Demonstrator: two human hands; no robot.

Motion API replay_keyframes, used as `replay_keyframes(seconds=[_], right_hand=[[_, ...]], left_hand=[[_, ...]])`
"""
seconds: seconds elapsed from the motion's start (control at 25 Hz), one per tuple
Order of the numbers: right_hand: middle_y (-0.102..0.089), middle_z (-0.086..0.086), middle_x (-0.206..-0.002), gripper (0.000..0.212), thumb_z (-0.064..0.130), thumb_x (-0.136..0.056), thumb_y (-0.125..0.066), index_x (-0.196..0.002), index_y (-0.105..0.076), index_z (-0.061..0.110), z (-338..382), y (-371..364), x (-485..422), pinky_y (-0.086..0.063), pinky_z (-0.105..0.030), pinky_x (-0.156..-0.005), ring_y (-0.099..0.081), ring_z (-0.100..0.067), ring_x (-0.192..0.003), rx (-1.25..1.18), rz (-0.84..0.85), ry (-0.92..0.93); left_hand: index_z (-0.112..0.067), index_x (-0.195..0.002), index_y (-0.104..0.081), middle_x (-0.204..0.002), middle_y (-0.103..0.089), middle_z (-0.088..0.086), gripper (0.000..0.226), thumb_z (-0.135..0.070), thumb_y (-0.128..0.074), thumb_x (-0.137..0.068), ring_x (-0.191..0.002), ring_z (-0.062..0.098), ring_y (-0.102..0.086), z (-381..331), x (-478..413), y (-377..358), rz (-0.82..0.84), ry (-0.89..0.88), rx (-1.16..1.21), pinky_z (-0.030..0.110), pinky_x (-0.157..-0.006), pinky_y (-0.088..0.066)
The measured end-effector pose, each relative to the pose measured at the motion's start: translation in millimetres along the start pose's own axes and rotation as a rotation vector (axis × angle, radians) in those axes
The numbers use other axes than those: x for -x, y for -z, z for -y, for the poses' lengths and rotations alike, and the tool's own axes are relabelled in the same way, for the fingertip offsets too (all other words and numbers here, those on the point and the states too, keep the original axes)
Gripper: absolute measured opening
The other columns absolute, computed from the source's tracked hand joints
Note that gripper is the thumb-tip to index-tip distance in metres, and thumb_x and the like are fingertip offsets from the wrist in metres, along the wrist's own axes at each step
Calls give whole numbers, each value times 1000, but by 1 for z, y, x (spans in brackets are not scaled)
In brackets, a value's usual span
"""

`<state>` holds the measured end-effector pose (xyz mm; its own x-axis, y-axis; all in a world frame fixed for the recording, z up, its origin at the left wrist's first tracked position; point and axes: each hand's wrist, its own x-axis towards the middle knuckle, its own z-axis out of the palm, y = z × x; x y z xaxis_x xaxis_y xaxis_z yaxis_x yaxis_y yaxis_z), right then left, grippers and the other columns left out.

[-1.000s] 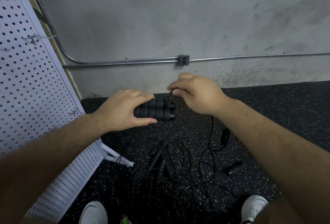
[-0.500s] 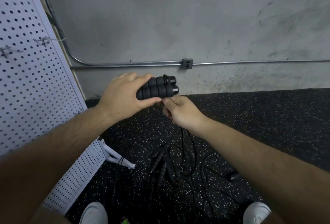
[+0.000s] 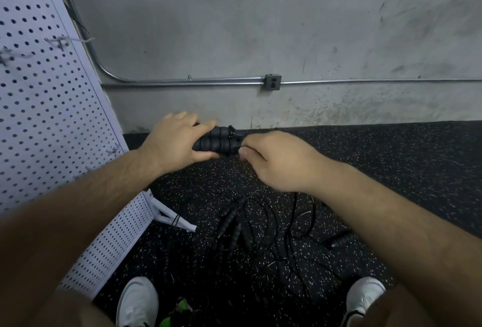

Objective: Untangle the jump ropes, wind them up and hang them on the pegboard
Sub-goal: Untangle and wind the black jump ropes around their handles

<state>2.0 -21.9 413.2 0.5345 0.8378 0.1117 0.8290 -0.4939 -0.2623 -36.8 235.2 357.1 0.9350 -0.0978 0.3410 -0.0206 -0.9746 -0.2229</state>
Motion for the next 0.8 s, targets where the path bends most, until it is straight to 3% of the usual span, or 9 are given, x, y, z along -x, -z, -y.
replay_keyframes(seconds=[0.12, 0.28, 0.36, 0.44, 0.48, 0.6, 0.64, 0.8], right_hand=[[-58, 10, -86, 28, 34, -107, -37, -112, -61, 22, -10, -3, -1, -42, -30, -60, -60, -17, -77, 258, -75, 58], [-68, 10, -111, 25, 32, -105, -42, -117, -64, 27, -37, -11, -5, -45, -29, -66, -65, -15, -94, 290, -103, 121], [-67, 8, -102, 36, 48, -104, -34, -112, -63, 28, -51, -15, -9, -45, -30, -67, -63, -16, -88, 284, -89, 91], [-64, 5, -89, 58, 64, -96, -20, -107, -61, 25, -61, -19, -10, -39, -30, -63, -59, -18, -79, 238, -92, 49], [-63, 5, -85, 56, 63, -96, -21, -105, -60, 24, -63, -23, -10, -37, -30, -63, -58, -18, -76, 186, -94, 24], [-65, 9, -83, 11, 27, -103, -52, -95, -59, 25, -56, -40, -13, -47, -27, -63, -62, -11, -74, -168, -68, -123], [-64, 7, -80, 15, 21, -104, -49, -92, -57, 24, -46, -48, -13, -47, -26, -60, -60, -11, -69, -266, -37, -175], [-56, -1, -77, 44, 48, -107, -26, -97, -51, 14, -3, -77, -6, -39, -33, -59, -51, -14, -65, -372, 58, -107]], left_hand=[[-26, -142, -53, -104, -61, 1, 83, -81, -44, -80, -96, 21, -56, -16, 14, -6, 31, -113, -6, 40, -89, -47], [-27, -136, -56, -99, -59, -3, 75, -79, -47, -83, -90, 17, -53, -39, 36, -9, -15, -273, 51, 35, -79, -44], [-30, -135, -55, -99, -56, -7, 72, -80, -48, -84, -90, 14, -50, -47, 42, -3, -34, -288, 157, 33, -81, -42], [-32, -135, -55, -98, -54, -10, 72, -81, -48, -83, -91, 12, -49, -53, 46, 8, -51, -246, 265, 34, -84, -43], [-32, -135, -55, -98, -53, -11, 73, -82, -48, -82, -91, 12, -49, -54, 47, 15, -64, -210, 320, 35, -84, -45], [-31, -137, -54, -98, -54, -13, 75, -80, -52, -81, -92, 10, -48, -55, 44, 38, -150, -53, 399, 32, -78, -44], [-29, -138, -54, -99, -53, -13, 77, -80, -52, -81, -93, 10, -48, -54, 41, 44, -173, 5, 390, 31, -78, -43], [-26, -141, -53, -106, -62, -1, 82, -80, -51, -80, -99, 22, -54, -31, 26, 45, -159, 141, 237, 39, -83, -48]])
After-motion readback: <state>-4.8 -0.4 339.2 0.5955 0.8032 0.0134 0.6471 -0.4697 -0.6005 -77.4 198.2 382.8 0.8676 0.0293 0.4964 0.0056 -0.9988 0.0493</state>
